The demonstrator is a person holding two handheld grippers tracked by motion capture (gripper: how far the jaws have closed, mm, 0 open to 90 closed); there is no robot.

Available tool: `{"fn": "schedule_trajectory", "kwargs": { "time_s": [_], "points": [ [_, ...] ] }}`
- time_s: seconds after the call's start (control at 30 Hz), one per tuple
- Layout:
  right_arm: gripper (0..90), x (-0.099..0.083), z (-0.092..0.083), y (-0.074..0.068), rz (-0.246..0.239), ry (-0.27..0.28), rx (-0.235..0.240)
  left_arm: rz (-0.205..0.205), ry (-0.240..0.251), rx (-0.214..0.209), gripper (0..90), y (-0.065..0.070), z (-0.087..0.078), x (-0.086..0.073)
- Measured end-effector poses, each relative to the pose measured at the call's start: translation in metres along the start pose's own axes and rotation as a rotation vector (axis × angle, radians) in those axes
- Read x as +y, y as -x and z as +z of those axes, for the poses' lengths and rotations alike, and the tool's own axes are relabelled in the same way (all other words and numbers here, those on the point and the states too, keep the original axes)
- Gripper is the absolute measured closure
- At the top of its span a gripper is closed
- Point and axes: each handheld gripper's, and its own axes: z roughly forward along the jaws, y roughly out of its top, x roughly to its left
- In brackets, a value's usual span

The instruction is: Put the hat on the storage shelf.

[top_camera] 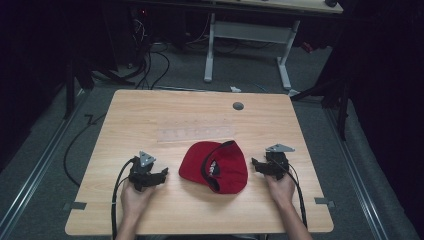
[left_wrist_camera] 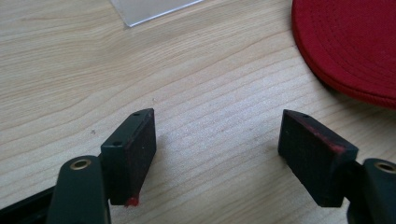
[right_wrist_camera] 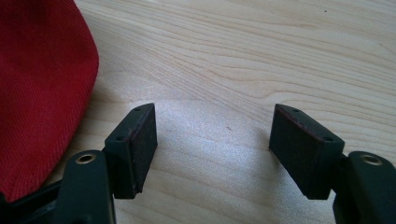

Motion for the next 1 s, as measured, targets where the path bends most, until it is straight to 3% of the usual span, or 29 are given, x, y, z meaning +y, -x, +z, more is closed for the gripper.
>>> {"fn": "schedule_trajectory", "kwargs": {
  "time_s": [0.77,1.0],
  "points": [
    [30.4,-0.0004,-0.0003,0.0001,-0.021,-0.003,0.02,-0.001,-0.001,-0.001,27.5,0.0,0.0001,0.0],
    [37.1,-0.0002,-0.0025,0.0002,-0.017,-0.009,0.015,0.0,-0.001,-0.001,27.3,0.0,0.0001,0.0]
  ]
}}
